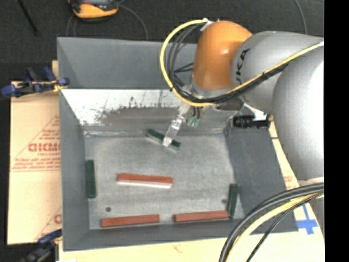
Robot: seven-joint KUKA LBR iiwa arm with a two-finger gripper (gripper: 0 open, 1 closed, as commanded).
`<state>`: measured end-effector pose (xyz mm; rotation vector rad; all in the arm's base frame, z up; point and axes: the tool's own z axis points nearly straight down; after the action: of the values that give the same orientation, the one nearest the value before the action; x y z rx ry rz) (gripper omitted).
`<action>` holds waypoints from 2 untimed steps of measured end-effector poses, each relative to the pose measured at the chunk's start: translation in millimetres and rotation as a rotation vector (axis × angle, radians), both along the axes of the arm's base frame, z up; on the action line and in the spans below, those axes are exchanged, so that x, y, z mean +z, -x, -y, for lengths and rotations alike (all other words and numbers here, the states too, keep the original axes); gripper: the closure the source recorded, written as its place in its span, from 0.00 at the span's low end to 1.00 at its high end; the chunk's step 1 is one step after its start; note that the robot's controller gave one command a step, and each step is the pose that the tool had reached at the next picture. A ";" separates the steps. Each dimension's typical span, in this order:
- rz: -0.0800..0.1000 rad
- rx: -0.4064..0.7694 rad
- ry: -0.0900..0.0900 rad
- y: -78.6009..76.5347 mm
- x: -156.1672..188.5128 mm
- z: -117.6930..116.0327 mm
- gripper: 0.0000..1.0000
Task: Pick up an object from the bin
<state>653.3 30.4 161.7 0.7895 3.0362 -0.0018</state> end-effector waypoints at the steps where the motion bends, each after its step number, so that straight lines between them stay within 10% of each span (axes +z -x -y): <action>1: 0.003 0.184 -0.005 -5.1 -80.1 -4.8 1.00; 2: 0.004 0.184 -0.005 -5.4 -80.0 -4.8 1.00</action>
Offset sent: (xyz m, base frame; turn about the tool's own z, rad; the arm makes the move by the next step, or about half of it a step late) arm 0.0000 0.0000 0.0000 0.0000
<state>658.7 35.2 81.7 0.5071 3.0928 0.0079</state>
